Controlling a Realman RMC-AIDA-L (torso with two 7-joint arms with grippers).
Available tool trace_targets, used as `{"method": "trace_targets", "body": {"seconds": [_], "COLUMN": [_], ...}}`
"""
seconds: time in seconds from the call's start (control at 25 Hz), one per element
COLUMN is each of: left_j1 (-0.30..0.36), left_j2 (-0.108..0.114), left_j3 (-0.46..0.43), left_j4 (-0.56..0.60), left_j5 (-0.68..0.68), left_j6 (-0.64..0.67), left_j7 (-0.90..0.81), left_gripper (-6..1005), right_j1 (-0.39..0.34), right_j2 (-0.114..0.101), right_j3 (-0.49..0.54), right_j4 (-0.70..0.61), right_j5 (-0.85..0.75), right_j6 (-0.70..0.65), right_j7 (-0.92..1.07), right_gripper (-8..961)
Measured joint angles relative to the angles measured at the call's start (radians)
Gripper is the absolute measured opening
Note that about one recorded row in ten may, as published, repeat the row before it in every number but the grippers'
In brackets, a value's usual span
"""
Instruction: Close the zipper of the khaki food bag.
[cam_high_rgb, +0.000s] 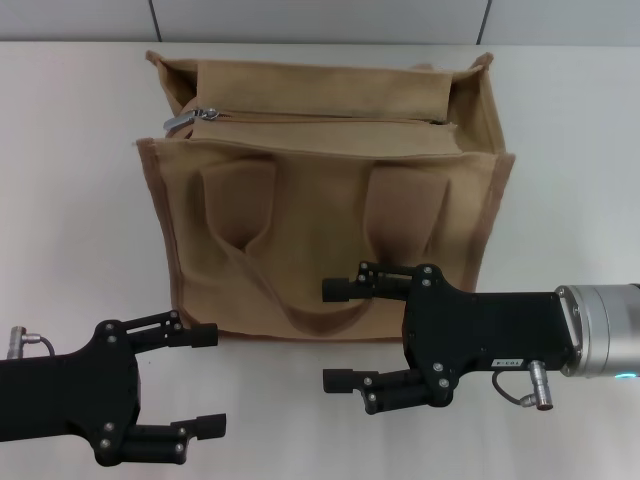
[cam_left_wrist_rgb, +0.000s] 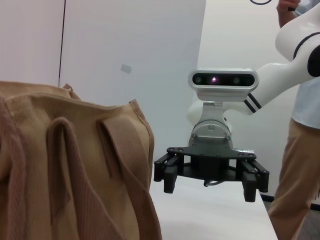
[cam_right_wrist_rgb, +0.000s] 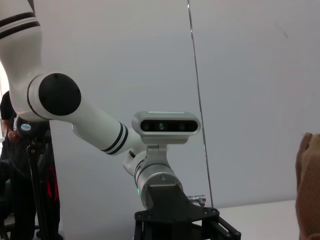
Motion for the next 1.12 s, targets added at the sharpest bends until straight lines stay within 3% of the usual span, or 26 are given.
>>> {"method": "trace_targets", "body": {"seconds": [0.4, 0.6, 0.76, 0.8, 0.84, 0.96, 1.12], "left_j1": [0.004, 0.023, 0.062, 0.077, 0.077, 0.08, 0.037], "left_j2": [-0.005, -0.024, -0.032, -0.032, -0.032, -0.035, -0.037], "left_j3": [-0.034, -0.22, -0.355, -0.43, -0.43, -0.539, -0.631], "left_j4": [0.001, -0.016, -0.035, -0.067, -0.067, -0.105, -0.188], "left_j5": [-0.002, -0.003, -0.004, -0.005, -0.005, -0.015, -0.03], "left_j6": [-0.001, 0.002, -0.001, -0.01, -0.01, -0.028, -0.134], "left_j7": [0.004, 0.005, 0.038, 0.082, 0.082, 0.134, 0.152], "left_gripper": [815, 806, 798, 797, 795, 789, 782], "right_j1": [-0.002, -0.011, -0.038, -0.051, -0.051, -0.062, -0.068], "right_j2": [0.001, 0.013, 0.041, 0.057, 0.057, 0.072, 0.076], "right_j3": [0.002, 0.002, 0.004, 0.014, 0.014, 0.036, 0.034], "right_j4": [-0.001, -0.002, -0.012, -0.013, -0.013, -0.013, -0.014], "right_j5": [0.0, 0.002, 0.005, 0.006, 0.006, 0.006, 0.007], "right_j6": [-0.004, -0.005, -0.004, -0.003, -0.003, -0.005, -0.03], "right_j7": [0.0, 0.0, -0.045, -0.081, -0.081, -0.098, -0.104], "right_gripper": [811, 811, 810, 810, 810, 810, 811]}}
